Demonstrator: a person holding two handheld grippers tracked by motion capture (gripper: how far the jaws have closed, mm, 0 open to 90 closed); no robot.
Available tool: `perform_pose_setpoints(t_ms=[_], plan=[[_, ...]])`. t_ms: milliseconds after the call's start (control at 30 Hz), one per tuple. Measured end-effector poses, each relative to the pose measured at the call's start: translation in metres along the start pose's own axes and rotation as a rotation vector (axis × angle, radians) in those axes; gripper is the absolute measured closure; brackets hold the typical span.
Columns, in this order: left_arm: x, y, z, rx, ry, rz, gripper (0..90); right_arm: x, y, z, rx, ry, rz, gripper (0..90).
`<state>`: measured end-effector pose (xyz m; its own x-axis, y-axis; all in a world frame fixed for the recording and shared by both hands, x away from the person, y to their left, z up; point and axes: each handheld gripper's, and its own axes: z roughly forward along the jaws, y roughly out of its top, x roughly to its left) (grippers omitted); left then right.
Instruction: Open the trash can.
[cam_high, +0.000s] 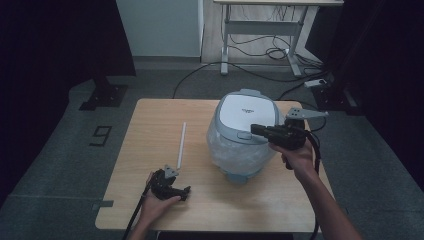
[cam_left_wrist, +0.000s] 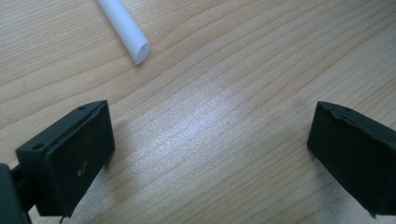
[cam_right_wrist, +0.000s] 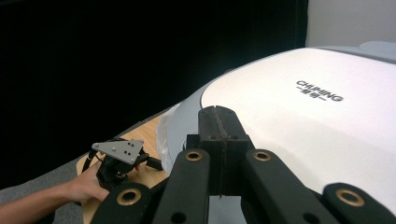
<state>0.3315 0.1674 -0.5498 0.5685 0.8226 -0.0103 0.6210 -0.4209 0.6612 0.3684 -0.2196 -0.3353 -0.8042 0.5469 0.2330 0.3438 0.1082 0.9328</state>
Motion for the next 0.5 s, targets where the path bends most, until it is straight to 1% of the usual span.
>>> perform_pose_setpoints(t_ms=[233,433,500], plan=[[0.000,0.000,0.000,0.000,0.000,0.000,0.1,0.003,-0.002,0.010,0.023,0.009,-0.008,90.0],[0.000,0.000,0.000,0.000,0.000,0.000,0.1,0.004,-0.005,0.015,0.045,0.004,-0.017,90.0],[0.000,0.000,0.000,0.000,0.000,0.000,0.1,0.003,-0.007,0.015,0.035,0.015,-0.006,90.0]])
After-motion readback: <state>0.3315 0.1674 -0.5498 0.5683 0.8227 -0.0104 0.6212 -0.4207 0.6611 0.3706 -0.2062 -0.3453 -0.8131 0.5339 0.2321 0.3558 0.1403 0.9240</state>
